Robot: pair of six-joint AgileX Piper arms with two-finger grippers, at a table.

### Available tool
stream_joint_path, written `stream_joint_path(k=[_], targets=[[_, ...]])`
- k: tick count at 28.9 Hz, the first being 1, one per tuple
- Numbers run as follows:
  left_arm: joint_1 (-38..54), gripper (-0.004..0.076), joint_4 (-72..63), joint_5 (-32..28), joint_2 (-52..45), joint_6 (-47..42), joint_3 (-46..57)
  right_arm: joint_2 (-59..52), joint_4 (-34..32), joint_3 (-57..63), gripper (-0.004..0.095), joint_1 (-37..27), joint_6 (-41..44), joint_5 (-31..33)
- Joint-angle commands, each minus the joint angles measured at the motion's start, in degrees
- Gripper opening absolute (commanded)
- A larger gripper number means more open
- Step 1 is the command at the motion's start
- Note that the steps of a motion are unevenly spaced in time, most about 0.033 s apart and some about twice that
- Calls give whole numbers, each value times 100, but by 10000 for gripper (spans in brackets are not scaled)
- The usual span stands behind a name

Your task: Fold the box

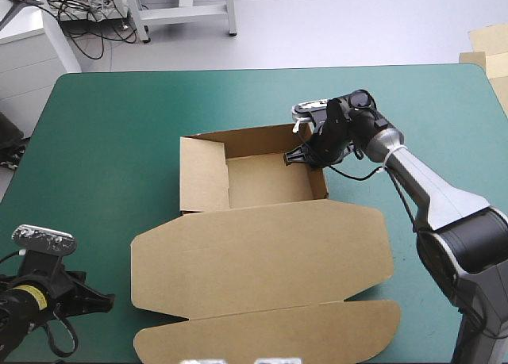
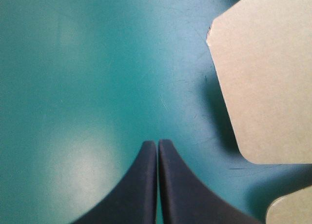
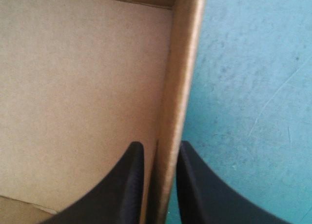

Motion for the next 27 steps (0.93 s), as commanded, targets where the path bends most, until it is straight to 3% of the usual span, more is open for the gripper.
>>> stream_joint_path(k=[1,3,12,19,25,27], targets=[[-38,-10,74,-239,17,-86,-124,-292,-8,-166,53,-32,-146,-157],[-38,-10,74,-239,17,-86,-124,-292,-8,-166,-19,-32,-219,-147],[-38,-10,88,-239,17,-86,-124,-292,-124,-379,-20,-32,-318,-271],[-38,-10,124,-160,17,-86,-124,-292,-1514,-1203,-20,-93,-366,80],[-38,-10,171,-150,17,-86,-124,-292,-1785,-1791,-20,-733,-353,117],[-38,-10,171,-150,17,-86,-124,-292,-1785,-1893,-20,-1206,-353,176]])
